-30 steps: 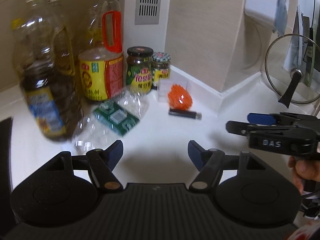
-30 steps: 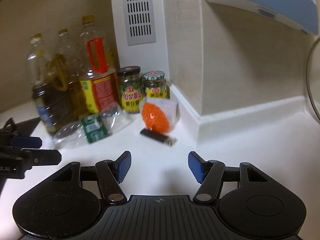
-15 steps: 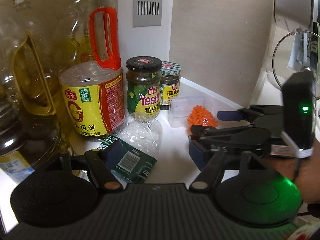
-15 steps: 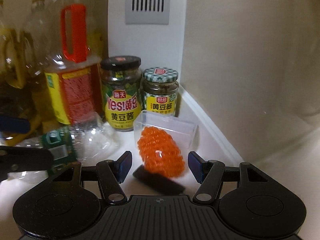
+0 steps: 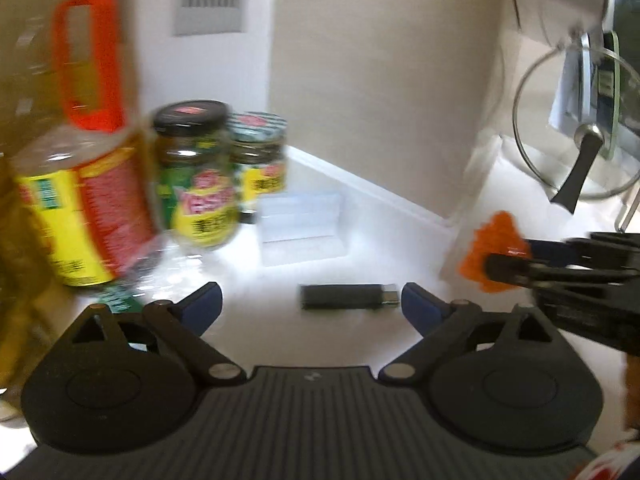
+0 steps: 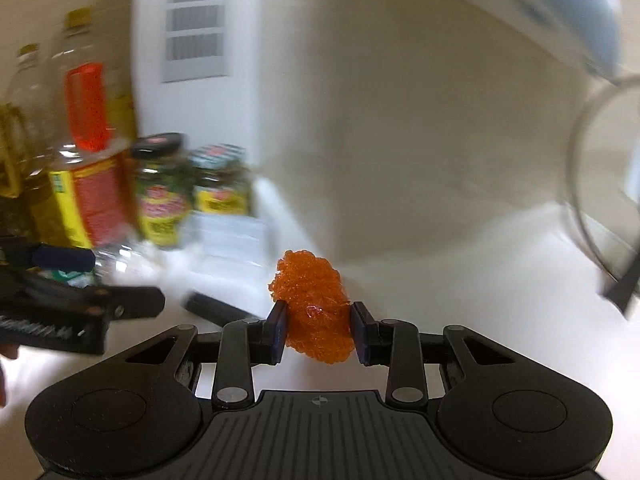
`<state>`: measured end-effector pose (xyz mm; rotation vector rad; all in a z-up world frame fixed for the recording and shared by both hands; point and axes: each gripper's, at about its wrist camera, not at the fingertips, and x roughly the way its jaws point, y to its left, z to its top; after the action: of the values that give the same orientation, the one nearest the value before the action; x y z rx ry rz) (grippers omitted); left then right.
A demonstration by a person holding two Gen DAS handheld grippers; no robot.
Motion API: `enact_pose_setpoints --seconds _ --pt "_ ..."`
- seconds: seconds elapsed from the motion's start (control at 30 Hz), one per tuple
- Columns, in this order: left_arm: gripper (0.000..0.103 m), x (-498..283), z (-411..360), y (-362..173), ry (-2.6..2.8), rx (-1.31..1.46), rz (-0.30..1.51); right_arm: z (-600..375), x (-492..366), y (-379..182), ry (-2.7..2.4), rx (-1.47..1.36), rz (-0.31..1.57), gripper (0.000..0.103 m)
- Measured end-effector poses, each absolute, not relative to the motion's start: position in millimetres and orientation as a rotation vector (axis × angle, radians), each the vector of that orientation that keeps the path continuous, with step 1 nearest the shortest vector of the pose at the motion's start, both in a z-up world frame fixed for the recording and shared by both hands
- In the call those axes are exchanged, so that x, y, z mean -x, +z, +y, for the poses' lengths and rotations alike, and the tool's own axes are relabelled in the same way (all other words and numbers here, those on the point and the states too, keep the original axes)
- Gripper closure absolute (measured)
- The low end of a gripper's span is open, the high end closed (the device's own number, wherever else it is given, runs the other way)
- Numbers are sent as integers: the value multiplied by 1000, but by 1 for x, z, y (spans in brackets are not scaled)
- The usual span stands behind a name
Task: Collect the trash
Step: 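Grasp the black lighter with the left tool while the right tool grasps the orange mesh bag, then carry the black lighter and orange mesh bag down over the wastebasket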
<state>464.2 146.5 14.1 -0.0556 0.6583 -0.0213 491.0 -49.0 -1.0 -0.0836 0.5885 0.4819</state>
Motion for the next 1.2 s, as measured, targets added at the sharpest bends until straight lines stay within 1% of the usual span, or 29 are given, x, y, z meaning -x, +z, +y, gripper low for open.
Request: enact_pose_setpoints --seconds 0.2,0.4,0.5,0.57,0.73,0.9,1.2 --pt "5 -497 119 -17 22 41 713 -93 -492 -13 403 59 627 69" --pt "6 -510 110 -31 70 19 718 -112 -491 -19 387 37 652 69" --pt "15 -514 107 -35 57 14 727 -117 -491 -18 391 35 655 69" --pt "24 -514 105 -36 48 -8 722 -118 -491 -18 393 31 658 69" --pt "24 -507 101 -33 50 1 726 -122 -487 -17 404 27 658 69" --pt "24 -474 91 -25 41 22 715 -129 -474 -14 428 7 657 69" --pt "24 -382 54 -6 36 79 713 -157 -424 -15 518 -26 655 69"
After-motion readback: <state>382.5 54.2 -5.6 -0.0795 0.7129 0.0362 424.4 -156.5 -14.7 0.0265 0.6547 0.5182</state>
